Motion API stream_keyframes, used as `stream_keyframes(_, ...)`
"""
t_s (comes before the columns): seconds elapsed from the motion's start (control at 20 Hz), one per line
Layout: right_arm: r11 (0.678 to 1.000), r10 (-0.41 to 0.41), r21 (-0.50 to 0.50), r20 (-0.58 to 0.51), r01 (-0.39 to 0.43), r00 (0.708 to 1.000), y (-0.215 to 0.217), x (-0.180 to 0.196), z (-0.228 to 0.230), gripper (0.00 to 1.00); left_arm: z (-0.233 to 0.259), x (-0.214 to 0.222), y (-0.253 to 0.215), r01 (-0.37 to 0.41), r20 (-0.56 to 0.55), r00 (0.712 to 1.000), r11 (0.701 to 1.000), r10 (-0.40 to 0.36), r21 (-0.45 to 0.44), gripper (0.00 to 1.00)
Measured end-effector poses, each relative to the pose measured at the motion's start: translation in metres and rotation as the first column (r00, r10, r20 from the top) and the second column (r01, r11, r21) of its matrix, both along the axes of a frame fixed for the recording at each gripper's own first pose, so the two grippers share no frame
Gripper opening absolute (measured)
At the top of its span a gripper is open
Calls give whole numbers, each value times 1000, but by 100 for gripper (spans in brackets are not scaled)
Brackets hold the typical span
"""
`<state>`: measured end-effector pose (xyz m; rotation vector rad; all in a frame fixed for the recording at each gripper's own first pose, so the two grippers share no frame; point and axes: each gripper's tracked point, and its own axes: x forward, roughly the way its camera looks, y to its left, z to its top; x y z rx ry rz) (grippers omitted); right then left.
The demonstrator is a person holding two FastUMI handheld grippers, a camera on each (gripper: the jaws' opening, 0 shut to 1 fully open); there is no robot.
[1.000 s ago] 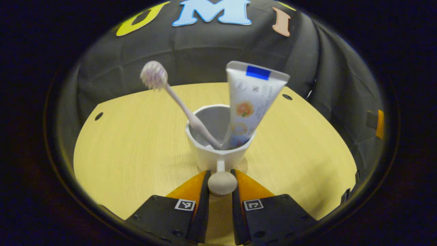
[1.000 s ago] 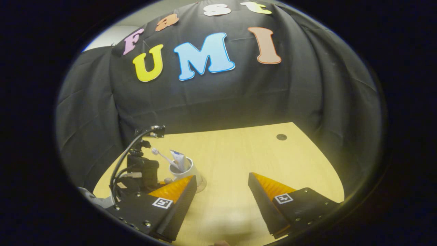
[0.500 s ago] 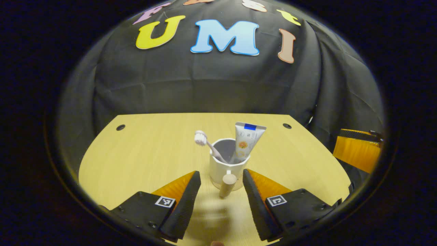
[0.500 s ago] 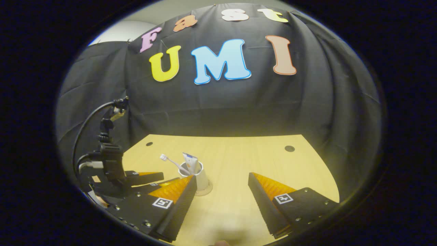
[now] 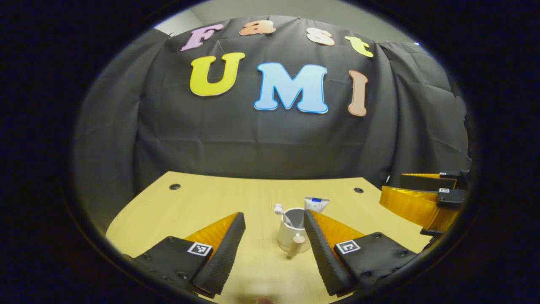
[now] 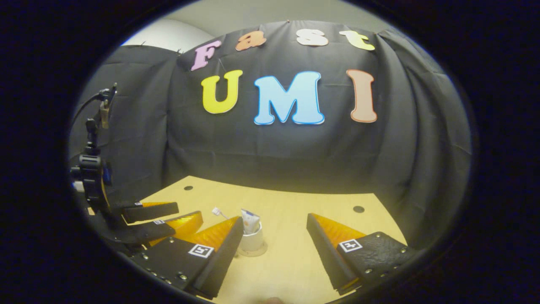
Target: Put the toothbrush and toothpaste on the desktop into the cup, then pick up the cup and place it on the coaster on the desktop.
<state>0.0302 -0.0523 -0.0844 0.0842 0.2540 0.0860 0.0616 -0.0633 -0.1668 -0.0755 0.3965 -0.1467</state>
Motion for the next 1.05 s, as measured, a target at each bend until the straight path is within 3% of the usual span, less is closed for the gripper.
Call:
stream_keyframes(0.4, 999, -21, -27, 105, 24, 994, 4, 9, 30, 92, 54, -13, -1, -21, 186, 982, 998, 30, -51, 91)
stream_keyframes(0.45, 999, -16, -30, 118, 19, 993, 6, 10, 32, 92, 55, -13, -1, -25, 199, 979, 998, 35, -56, 84)
stream_keyframes(0.5, 999, -8, -38, 131, 13, 991, 8, 10, 34, 92, 57, -13, 1, -31, 209, 977, 998, 43, -59, 97)
stream_keyframes(0.65, 997, 11, -78, 168, 2, 986, 12, 10, 40, 92, 61, -12, 9, -57, 230, 971, 996, 71, -68, 90)
stream_keyframes(0.7, 996, 18, -92, 175, -2, 984, 13, 9, 41, 92, 63, -11, 13, -65, 244, 966, 995, 81, -70, 97)
stream_keyframes(0.75, 995, 15, -101, 185, 4, 983, 11, 8, 43, 91, 68, -8, 15, -67, 265, 961, 995, 84, -74, 97)
stream_keyframes(0.85, 994, -6, -106, 215, 29, 977, 7, 8, 49, 91, 74, -8, 16, -59, 282, 956, 996, 77, -74, 90)
stream_keyframes(1.05, 993, -34, -104, 230, 59, 973, 8, 8, 53, 91, 83, -6, 23, -62, 300, 951, 997, 74, -51, 90)
